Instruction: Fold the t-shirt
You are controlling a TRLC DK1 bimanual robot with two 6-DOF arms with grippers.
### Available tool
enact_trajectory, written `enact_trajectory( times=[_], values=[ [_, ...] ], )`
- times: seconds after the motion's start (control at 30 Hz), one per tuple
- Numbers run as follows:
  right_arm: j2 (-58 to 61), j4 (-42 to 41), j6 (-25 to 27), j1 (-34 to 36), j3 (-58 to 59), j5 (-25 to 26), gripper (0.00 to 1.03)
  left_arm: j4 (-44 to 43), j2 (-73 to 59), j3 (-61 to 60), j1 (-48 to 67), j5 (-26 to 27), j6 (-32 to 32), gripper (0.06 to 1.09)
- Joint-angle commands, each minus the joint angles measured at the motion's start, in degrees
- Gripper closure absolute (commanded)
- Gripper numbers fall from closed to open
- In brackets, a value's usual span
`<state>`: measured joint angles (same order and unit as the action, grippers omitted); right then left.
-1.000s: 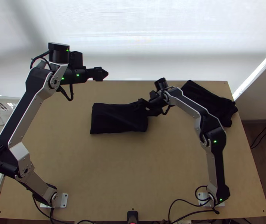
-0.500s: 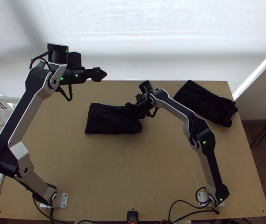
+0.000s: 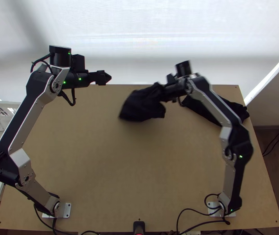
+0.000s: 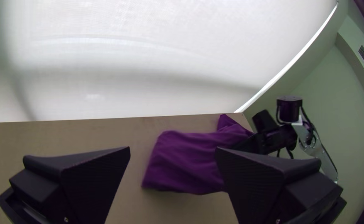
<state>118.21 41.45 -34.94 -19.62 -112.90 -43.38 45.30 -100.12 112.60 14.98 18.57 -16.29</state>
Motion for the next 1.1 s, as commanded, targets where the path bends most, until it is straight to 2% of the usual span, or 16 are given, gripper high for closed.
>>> enact_trajectory(
  times=[0.0,0.1,0.37,0.47,0.7,1.07],
  values=[
    [-4.8,0.3,-0.9,4.0,-1.9,-2.1,1.0,-0.7,1.8,-1.1,-0.2,-0.1,-0.2,0.1],
    [-6.2,1.4,0.7,8.5,-2.8,-4.6,1.0,-0.8,1.8,-1.1,-0.2,-0.1,-0.2,0.1],
    [-7.5,1.5,6.7,19.0,-4.0,-6.4,1.0,-1.1,1.7,-1.0,-0.3,-0.1,-0.1,0.1],
    [-6.2,1.5,7.3,22.0,-6.3,-7.8,1.0,-1.2,1.3,-1.0,-0.3,-0.2,0.0,0.1],
    [-0.5,3.4,7.5,26.3,-13.8,-8.8,1.0,-2.1,0.7,-0.7,-0.1,-0.1,-0.1,0.1],
    [6.3,7.9,12.4,29.5,-14.8,-9.4,1.0,-2.1,0.6,-0.6,-0.1,-0.1,-0.2,0.1]
  ],
)
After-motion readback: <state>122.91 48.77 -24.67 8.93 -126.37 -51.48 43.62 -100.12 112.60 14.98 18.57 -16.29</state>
